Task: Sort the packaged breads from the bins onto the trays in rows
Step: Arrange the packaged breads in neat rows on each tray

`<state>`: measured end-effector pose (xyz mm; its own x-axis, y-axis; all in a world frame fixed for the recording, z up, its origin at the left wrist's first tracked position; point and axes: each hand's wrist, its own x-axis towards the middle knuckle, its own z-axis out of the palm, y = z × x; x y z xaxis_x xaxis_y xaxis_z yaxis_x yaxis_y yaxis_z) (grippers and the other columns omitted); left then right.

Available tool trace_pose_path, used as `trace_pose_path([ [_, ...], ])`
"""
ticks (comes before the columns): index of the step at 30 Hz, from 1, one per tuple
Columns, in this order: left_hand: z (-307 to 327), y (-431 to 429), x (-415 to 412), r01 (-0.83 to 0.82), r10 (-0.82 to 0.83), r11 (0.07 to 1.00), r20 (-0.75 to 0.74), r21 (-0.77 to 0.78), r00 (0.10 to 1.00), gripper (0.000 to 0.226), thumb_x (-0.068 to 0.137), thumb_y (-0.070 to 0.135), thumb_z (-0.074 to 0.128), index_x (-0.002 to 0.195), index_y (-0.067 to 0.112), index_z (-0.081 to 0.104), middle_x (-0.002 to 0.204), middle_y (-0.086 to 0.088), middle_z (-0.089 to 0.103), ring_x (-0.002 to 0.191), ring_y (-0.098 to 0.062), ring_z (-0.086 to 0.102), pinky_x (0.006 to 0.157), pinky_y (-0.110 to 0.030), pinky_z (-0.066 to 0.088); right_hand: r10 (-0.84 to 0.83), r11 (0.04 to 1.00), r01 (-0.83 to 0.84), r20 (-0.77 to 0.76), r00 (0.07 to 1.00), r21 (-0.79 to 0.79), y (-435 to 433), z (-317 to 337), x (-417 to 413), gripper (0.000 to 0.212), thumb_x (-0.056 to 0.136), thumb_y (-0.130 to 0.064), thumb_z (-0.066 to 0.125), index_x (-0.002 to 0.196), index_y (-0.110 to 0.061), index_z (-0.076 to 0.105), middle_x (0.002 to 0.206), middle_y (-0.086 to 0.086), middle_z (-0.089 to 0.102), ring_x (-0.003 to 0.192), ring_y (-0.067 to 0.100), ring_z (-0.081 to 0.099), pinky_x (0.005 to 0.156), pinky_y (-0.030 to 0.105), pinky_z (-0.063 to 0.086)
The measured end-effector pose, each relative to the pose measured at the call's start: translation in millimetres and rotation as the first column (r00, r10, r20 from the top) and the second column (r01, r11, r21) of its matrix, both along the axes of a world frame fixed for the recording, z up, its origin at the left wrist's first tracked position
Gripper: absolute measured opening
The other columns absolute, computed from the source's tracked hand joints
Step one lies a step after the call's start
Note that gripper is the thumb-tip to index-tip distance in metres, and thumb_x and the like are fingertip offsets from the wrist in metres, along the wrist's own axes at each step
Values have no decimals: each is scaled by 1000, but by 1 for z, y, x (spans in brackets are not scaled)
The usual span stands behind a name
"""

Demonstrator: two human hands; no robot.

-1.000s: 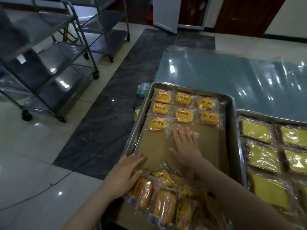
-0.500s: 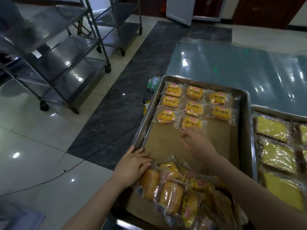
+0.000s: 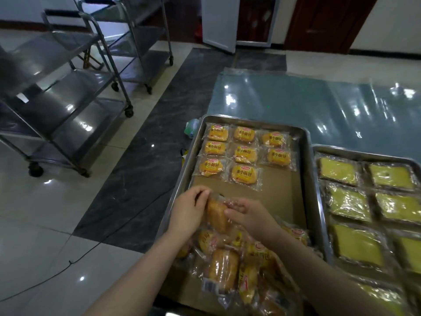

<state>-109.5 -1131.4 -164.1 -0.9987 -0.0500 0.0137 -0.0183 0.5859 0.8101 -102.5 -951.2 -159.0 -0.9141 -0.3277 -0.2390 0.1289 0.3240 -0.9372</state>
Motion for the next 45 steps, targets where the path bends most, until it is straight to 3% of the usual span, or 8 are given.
trace_pose_path([
  [7,-6,22,2,123,-123,992,117,9,985,19,96,28,45,105,32,62,82,17,66,77,3,61,74,-28,54,-413,910,401,148,899,107,42,-8,-2,24,95,-24,54,85,-12,72,73,8,68,66,21,63,65,34,52],
  [10,-12,12,5,138,-132,990,174,-21,976,29,95,29,47,124,29,55,95,20,64,87,5,59,79,-26,53,-584,793,586,-62,809,167,68,-7,-10,24,97,-25,50,82,-19,69,71,-3,66,65,13,63,61,23,51],
  [13,-21,1,10,233,-193,965,279,-120,941,32,93,33,52,124,28,56,104,18,62,90,5,57,74,-16,49,-357,830,454,-317,879,324,88,-8,-17,19,95,-26,52,98,-43,57,79,-22,62,65,-1,57,53,15,41],
  [18,-31,0,21,426,-334,896,438,-129,835,45,88,48,55,131,35,49,114,15,62,91,4,57,75,-19,49,52,687,-5,-42,998,727,96,-50,-16,43,94,-32,54,137,-28,48,157,-9,20,139,21,31,107,43,38],
  [21,-33,2,22,486,-362,855,464,-180,809,51,89,53,49,137,38,39,116,12,62,87,2,58,69,-16,45,79,596,-35,-16,997,802,100,-58,-17,40,94,-38,51,132,-23,54,158,-7,15,144,21,17,112,47,30],
  [25,-40,5,20,515,-375,823,451,-240,810,49,94,46,44,141,39,31,141,8,46,115,-9,51,87,-22,42,-86,629,310,-332,939,713,98,-53,-22,27,90,-36,54,111,-22,62,128,-3,51,119,22,49,98,41,44],
  [31,-47,10,12,561,-378,740,462,-370,802,50,98,29,39,144,39,23,153,3,26,139,-19,25,112,-37,21,73,616,-57,15,997,786,95,-65,-51,70,96,-53,36,150,-34,-4,158,4,-17,140,40,-22,113,57,0],
  [45,-45,27,-12,301,-245,674,181,-675,953,76,88,-2,43,147,35,12,157,1,4,143,-16,0,111,-30,-6,94,543,21,-85,992,839,101,-77,-84,76,90,-62,39,151,-31,4,157,3,-22,138,36,-29,109,51,-14],
])
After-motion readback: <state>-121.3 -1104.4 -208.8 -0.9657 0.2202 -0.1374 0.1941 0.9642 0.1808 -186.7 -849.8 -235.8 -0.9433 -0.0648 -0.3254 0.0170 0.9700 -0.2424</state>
